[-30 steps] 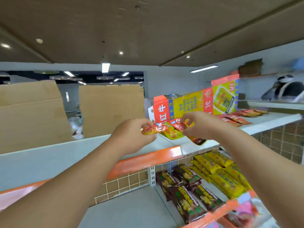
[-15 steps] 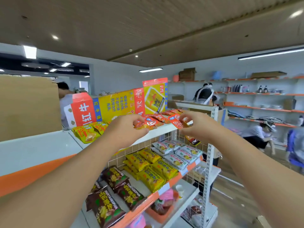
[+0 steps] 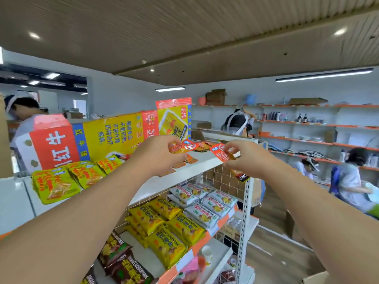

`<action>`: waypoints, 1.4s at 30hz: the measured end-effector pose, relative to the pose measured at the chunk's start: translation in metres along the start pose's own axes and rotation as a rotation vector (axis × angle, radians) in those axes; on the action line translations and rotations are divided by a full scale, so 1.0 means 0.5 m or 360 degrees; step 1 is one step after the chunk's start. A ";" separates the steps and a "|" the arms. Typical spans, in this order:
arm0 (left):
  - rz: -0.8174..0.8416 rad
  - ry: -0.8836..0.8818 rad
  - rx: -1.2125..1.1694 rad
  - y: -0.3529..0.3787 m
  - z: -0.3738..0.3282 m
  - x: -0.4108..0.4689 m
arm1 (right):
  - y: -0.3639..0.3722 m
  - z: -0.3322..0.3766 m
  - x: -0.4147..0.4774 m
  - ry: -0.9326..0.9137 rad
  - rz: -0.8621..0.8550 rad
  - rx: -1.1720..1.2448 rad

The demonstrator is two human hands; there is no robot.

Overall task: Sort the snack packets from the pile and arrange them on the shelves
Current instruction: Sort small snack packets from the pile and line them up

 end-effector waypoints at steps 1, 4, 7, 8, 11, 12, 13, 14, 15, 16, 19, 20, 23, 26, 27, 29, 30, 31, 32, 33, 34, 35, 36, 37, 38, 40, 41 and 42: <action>0.0000 0.0011 0.0000 0.008 -0.002 0.021 | 0.001 -0.012 0.019 0.0003 -0.0006 -0.0013; 0.0005 0.0035 0.0056 0.026 -0.007 0.085 | 0.007 -0.042 0.075 0.0004 -0.0029 -0.0004; 0.0013 0.0074 0.0092 0.041 -0.018 0.143 | 0.020 -0.074 0.125 0.0020 -0.0038 0.0007; 0.0022 0.0087 0.0086 0.049 -0.022 0.161 | 0.025 -0.084 0.139 0.0030 -0.0042 0.0019; 0.0054 0.0107 0.0081 0.079 -0.028 0.202 | 0.041 -0.117 0.172 0.0036 -0.0030 0.0062; 0.0058 0.0116 0.0099 0.090 -0.030 0.215 | 0.045 -0.128 0.181 0.0032 -0.0031 0.0077; 0.0065 0.0118 0.0112 0.098 -0.034 0.228 | 0.047 -0.141 0.191 0.0032 -0.0038 0.0099; 0.0078 0.0116 0.0115 0.106 -0.038 0.241 | 0.048 -0.154 0.202 0.0031 -0.0052 0.0117; 0.0088 0.0117 0.0110 0.113 -0.043 0.253 | 0.049 -0.169 0.212 0.0030 -0.0068 0.0123; 0.0095 0.0120 0.0103 0.122 -0.048 0.265 | 0.050 -0.183 0.223 0.0026 -0.0083 0.0121; 0.0102 0.0129 0.0115 0.158 -0.058 0.293 | 0.067 -0.227 0.248 0.0015 -0.0073 0.0135; 0.0100 0.0120 0.0132 0.173 -0.060 0.301 | 0.076 -0.243 0.257 0.0005 -0.0065 0.0144; 0.0082 0.0088 0.0178 0.211 -0.072 0.339 | 0.098 -0.297 0.295 -0.0030 -0.0049 0.0175; 0.0061 0.0041 0.0167 0.246 -0.090 0.390 | 0.112 -0.356 0.352 -0.0091 -0.0044 0.0204; 0.0040 0.0017 0.0156 0.258 -0.095 0.409 | 0.116 -0.378 0.374 -0.0115 -0.0039 0.0214; -0.0030 -0.0038 0.0147 0.289 -0.101 0.447 | 0.126 -0.423 0.422 -0.0168 -0.0027 0.0230; -0.0066 -0.0070 0.0146 0.307 -0.102 0.467 | 0.132 -0.445 0.447 -0.0195 -0.0026 0.0243; -0.0098 -0.0107 0.0150 0.324 -0.104 0.488 | 0.137 -0.466 0.472 -0.0227 -0.0028 0.0258; -0.0120 -0.0150 0.0162 0.343 -0.105 0.506 | 0.144 -0.487 0.497 -0.0259 -0.0025 0.0274; -0.0133 -0.0197 0.0184 0.361 -0.108 0.523 | 0.153 -0.507 0.520 -0.0282 -0.0010 0.0299; -0.0138 -0.0238 0.0214 0.379 -0.110 0.539 | 0.162 -0.527 0.541 -0.0300 0.0015 0.0321; -0.0142 -0.0269 0.0242 0.394 -0.114 0.553 | 0.171 -0.545 0.560 -0.0322 0.0039 0.0340; -0.0149 -0.0293 0.0261 0.407 -0.116 0.564 | 0.179 -0.562 0.580 -0.0342 0.0053 0.0359; -0.0162 -0.0314 0.0266 0.417 -0.119 0.574 | 0.186 -0.579 0.599 -0.0363 0.0055 0.0390; -0.0172 -0.0342 0.0265 0.426 -0.120 0.584 | 0.193 -0.595 0.617 -0.0382 0.0052 0.0432; -0.0191 -0.0409 0.0274 0.438 -0.121 0.601 | 0.210 -0.619 0.647 -0.0421 0.0054 0.0519; -0.0204 -0.0447 0.0276 0.442 -0.120 0.607 | 0.221 -0.628 0.658 -0.0438 0.0056 0.0548; -0.0217 -0.0481 0.0265 0.445 -0.119 0.611 | 0.233 -0.635 0.668 -0.0451 0.0057 0.0571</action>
Point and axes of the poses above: each hand's wrist, its own x-axis towards the middle knuckle, its own y-axis out of the palm, z = x × y, the point moved 2 cm from there along x, towards the middle knuckle, and after that the axes turned 15 degrees about -y, right-handed, at the moved point
